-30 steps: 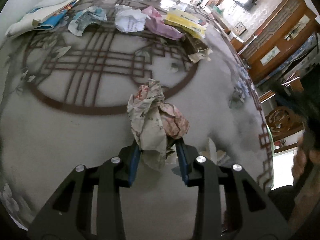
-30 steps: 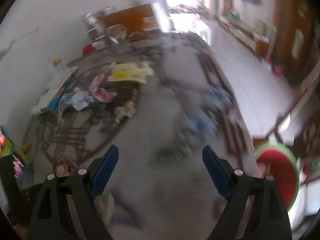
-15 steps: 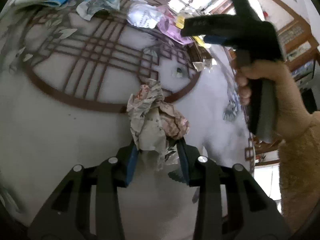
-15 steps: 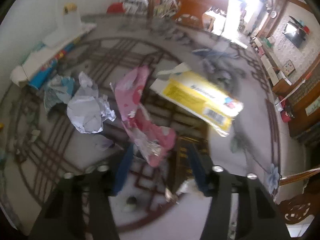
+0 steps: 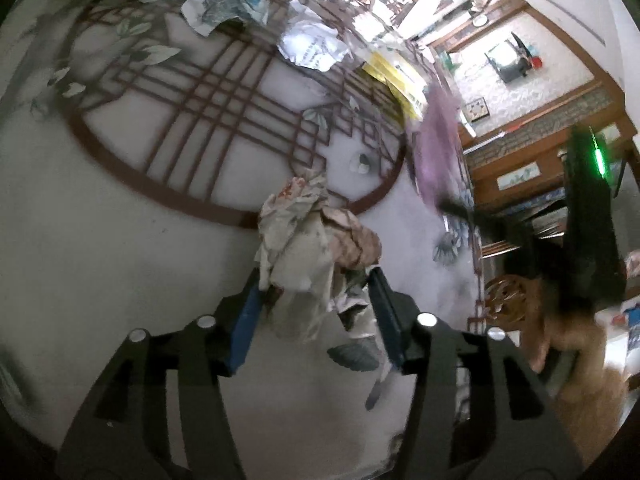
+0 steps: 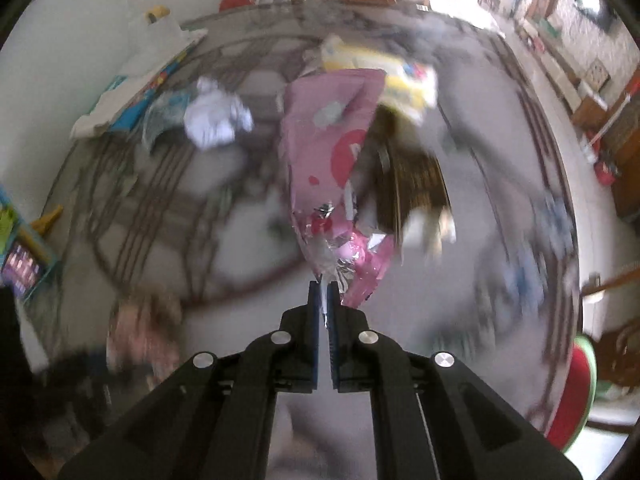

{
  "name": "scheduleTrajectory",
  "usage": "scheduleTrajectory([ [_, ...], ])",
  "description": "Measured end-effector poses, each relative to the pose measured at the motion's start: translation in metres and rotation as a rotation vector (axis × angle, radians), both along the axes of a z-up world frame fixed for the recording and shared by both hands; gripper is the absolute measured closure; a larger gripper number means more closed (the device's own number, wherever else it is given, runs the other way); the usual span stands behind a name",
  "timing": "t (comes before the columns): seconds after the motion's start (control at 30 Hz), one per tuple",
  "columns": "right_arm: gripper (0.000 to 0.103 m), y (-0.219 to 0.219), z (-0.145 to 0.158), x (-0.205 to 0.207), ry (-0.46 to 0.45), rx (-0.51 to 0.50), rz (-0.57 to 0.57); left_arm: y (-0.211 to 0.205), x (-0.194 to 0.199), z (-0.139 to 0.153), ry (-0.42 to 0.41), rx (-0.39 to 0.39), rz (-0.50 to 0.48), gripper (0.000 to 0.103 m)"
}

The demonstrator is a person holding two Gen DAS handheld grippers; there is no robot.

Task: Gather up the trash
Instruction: 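Grasp the pink plastic bag with the right tool while the left tool regrasps the paper wad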

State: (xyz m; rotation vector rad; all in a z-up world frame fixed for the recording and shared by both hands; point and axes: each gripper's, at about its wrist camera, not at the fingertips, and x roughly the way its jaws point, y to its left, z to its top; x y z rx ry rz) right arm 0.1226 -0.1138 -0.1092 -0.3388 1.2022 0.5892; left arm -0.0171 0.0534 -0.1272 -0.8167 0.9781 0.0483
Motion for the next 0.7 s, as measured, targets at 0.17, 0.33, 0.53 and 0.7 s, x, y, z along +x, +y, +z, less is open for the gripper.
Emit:
scheduleTrajectory([
  [0.17,0.095,-0.031,-0.002,-0.036,0.068,-0.001,-0.019,0.003,-0.005,0.005,-0.01,0.006,0.026,0.045],
  [0.33,0.047,-0.047,0.001,-0.052,0.076,0.03,-0.067,0.001,-0.008,0.012,-0.034,0.009,0.025,0.037],
  [0.53,0.042,-0.031,0.012,-0.046,-0.011,0.042,-0.057,0.0,-0.001,0.006,-0.006,0.035,0.041,0.034],
  [0.7,0.042,-0.008,-0.011,-0.044,-0.055,-0.055,0.011,0.0,0.003,-0.001,0.015,0.058,0.029,0.035],
])
